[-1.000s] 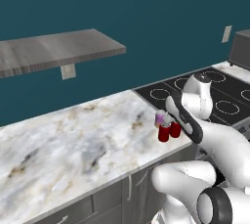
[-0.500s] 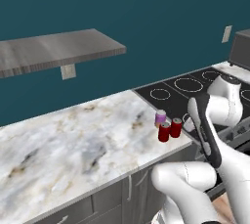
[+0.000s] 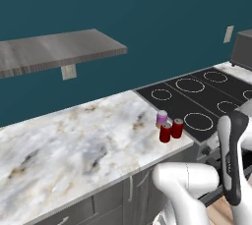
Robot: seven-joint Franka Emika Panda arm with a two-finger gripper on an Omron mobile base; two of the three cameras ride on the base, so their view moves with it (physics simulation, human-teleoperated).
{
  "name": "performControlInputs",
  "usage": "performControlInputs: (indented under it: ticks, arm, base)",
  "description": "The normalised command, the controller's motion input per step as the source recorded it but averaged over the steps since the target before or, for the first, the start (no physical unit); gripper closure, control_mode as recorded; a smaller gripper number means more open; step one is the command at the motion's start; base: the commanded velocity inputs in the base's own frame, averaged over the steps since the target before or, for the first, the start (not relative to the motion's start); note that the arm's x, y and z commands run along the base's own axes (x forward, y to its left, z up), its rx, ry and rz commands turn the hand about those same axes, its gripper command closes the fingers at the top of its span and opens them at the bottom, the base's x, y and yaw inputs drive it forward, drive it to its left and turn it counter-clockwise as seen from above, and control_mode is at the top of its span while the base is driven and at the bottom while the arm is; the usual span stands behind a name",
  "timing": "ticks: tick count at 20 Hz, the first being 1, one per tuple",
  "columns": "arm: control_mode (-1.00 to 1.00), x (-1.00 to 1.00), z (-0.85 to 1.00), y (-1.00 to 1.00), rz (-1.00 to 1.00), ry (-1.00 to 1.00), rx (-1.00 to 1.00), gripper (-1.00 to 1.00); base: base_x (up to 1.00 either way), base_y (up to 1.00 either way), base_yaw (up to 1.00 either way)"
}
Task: Four empty soda cans are scattered around the kitchen. Gather all the cans and cluster them next to the stove for recycling.
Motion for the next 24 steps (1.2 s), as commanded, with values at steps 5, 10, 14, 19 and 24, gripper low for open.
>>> performControlInputs:
  ticks: [5, 10, 14, 19, 24]
  arm:
    - [-1.0, -0.17, 0.0, 0.0, 0.03, -0.13, 0.0, -1.0]
    - [1.0, -0.04, 0.0, -0.01, 0.0, 0.0, 0.0, -1.0]
    - [1.0, 0.0, 0.0, 0.0, 0.0, 0.0, 0.0, -1.0]
    - [1.0, 0.0, 0.0, 0.0, 0.0, 0.0, 0.0, -1.0]
    - [1.0, 0.0, 0.0, 0.0, 0.0, 0.0, 0.0, -1.0]
  base:
    - [0.0, 0.0, 0.0]
    - [-0.06, -0.02, 0.0]
    - [-0.59, -0.18, 0.01]
    - [-0.81, -0.14, 0.04]
    - [-0.51, -0.02, 0.27]
